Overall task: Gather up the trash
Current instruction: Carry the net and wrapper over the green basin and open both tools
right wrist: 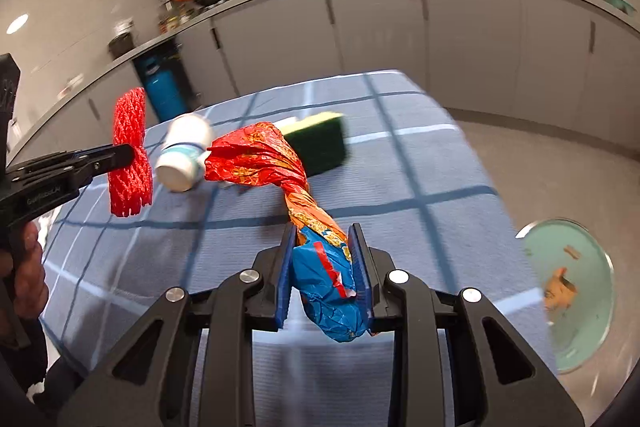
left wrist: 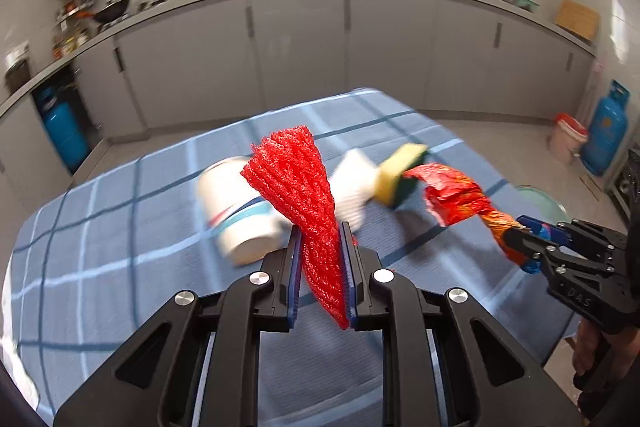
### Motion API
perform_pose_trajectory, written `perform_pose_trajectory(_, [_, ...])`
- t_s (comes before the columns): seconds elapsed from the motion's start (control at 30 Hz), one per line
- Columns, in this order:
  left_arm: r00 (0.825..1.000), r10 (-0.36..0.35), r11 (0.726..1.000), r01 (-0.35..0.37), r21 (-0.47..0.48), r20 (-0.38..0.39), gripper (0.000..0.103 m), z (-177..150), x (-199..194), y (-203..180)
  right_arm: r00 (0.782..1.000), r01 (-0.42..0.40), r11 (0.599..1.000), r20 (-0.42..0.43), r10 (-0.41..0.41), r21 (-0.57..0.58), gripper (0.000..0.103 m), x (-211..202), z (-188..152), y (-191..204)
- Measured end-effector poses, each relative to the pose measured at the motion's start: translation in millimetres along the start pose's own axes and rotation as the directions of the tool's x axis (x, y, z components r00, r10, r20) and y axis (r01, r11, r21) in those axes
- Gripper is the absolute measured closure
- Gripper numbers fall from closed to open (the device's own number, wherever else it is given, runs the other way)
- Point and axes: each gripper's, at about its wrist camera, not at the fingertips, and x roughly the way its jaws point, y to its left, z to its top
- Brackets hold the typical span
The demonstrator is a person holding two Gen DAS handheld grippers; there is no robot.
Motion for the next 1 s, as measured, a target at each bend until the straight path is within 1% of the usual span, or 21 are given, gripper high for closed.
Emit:
perform_pose_trajectory(0.13, [0.998, -0.060, 0.997, 0.059, 0.043, 0.010, 0.085, 12, 11, -32, 0.998, 0.050, 0.998, 0.027, -0.051, 0.045, 0.076, -13, 0, -28])
perform_pose_trajectory(0.27, [0.991, -0.133, 0.988, 0.132, 0.081, 0.008, 0.085, 24, 25, -71, 0.992, 0.114, 0.988, 0.043, -0.119, 0.103, 0.076, -27, -3, -63])
perform_pose_trajectory(0.33, [0.987, -0.158, 0.983, 0.156, 0.101, 0.008, 0.085, 29, 31, -91, 0.988, 0.141, 0.981, 0.047, -0.148, 0.130, 0.076, -33, -5, -80])
perform_pose_trajectory(0.4, [0.980, -0.200, 0.972, 0.197, 0.127, 0.010, 0.085, 34, 36, -114, 0.983, 0.169, 0.971, 0.045, -0.179, 0.170, 0.075, -39, -8, -102])
perform_pose_trajectory(0.53, [0.966, -0.257, 0.952, 0.253, 0.170, 0.002, 0.085, 38, 49, -155, 0.973, 0.213, 0.949, 0.038, -0.228, 0.232, 0.075, -47, -15, -138])
perform_pose_trajectory(0.63, [0.952, -0.305, 0.933, 0.302, 0.195, -0.016, 0.085, 42, 63, -191, 0.965, 0.246, 0.934, 0.027, -0.262, 0.260, 0.075, -51, -21, -161])
perform_pose_trajectory(0.73, [0.936, -0.350, 0.913, 0.349, 0.213, -0.030, 0.084, 42, 74, -218, 0.959, 0.267, 0.918, 0.015, -0.284, 0.294, 0.075, -53, -27, -182])
perform_pose_trajectory(0.83, [0.927, -0.373, 0.898, 0.373, 0.233, -0.044, 0.084, 44, 87, -244, 0.952, 0.290, 0.896, -0.003, -0.307, 0.336, 0.075, -53, -34, -206])
perform_pose_trajectory(1.0, [0.911, -0.404, 0.874, 0.411, 0.258, -0.081, 0.084, 42, 108, -278, 0.940, 0.329, 0.870, -0.044, -0.337, 0.368, 0.075, -45, -45, -233])
